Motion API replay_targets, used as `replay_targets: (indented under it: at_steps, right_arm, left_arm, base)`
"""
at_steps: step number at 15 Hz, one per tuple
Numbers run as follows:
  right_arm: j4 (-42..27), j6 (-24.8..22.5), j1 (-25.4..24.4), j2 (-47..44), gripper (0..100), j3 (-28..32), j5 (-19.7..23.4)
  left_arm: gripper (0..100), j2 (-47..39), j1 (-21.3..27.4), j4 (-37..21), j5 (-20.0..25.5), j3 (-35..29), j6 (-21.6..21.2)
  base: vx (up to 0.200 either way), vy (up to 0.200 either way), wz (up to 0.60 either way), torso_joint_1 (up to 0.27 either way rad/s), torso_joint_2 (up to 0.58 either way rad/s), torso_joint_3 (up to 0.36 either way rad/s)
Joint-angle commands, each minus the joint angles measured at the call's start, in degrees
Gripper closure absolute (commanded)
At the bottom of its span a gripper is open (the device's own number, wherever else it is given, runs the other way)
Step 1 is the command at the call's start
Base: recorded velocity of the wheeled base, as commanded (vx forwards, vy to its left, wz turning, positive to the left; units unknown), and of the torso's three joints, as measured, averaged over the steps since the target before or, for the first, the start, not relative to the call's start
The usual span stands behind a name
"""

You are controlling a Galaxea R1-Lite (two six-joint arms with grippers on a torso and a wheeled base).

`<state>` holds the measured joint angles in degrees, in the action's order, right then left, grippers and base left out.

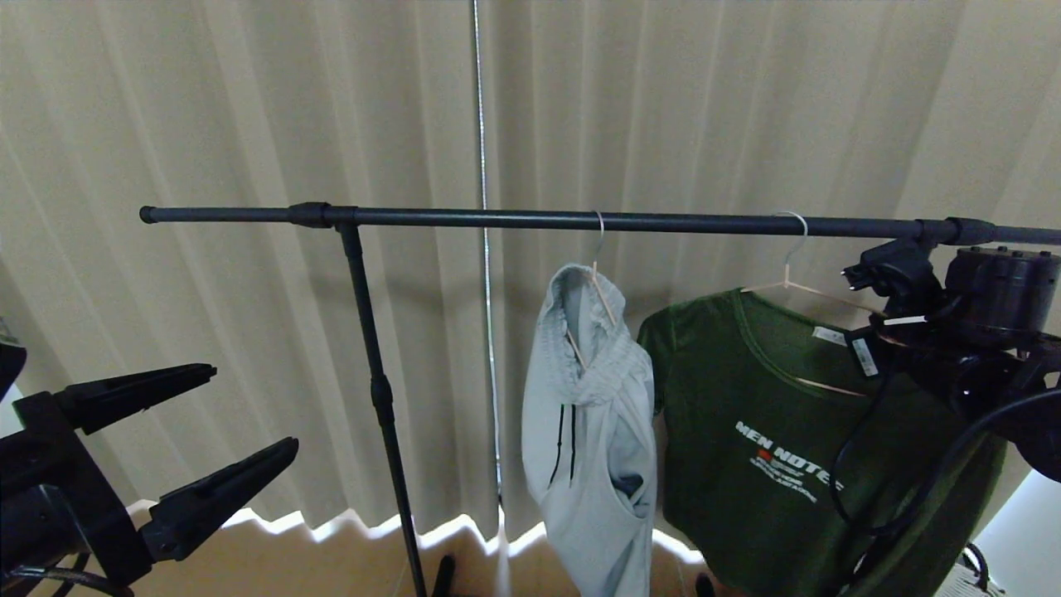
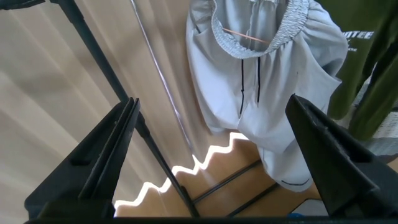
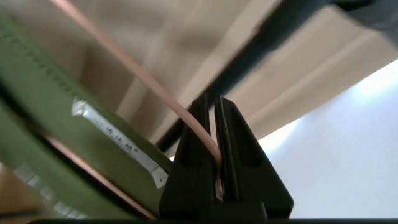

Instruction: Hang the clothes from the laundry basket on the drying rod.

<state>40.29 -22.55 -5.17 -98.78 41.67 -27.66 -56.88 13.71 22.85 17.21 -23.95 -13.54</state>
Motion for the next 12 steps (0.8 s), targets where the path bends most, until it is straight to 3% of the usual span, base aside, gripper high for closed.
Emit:
replay_targets:
  at_steps: [1, 5, 7, 8, 12]
  right_arm:
    - [0.1, 0.0, -0.6, 0.2, 100, -0.4, 0.0]
    - [3.4, 1.9, -0.5, 2.7, 100, -5.0, 0.7]
    - [5.9, 1.8, -0.5, 3.3, 100, -6.2, 0.7]
    - [5.7, 1.9, -0.5, 3.6, 0, -6.8, 0.8]
    - [7.4, 5.0, -0.5, 3.9, 0, -10.0, 6.7]
  left_arm:
    - [0, 0.0, 0.0, 0.0, 0.0, 0.0, 0.0]
    - [0, 1.2, -0.8, 0.3, -2.4, -1.1, 0.7]
    - [0, 4.8, -2.6, 0.0, -4.0, 1.8, 2.7]
    - [0, 6.9, -4.0, -0.3, -4.1, 3.5, 2.8]
    - [0, 11.5, -14.5, -2.7, -4.6, 5.7, 2.8]
  base:
    - [0.000, 0.000, 0.00, 0.000, 0.00, 0.000]
    - [0.000, 0.000, 0.00, 0.000, 0.00, 0.000]
    - [0.000, 0.000, 0.00, 0.000, 0.00, 0.000]
    - [0.000, 0.000, 0.00, 0.000, 0.00, 0.000]
    - [0.000, 0.000, 0.00, 0.000, 0.00, 0.000]
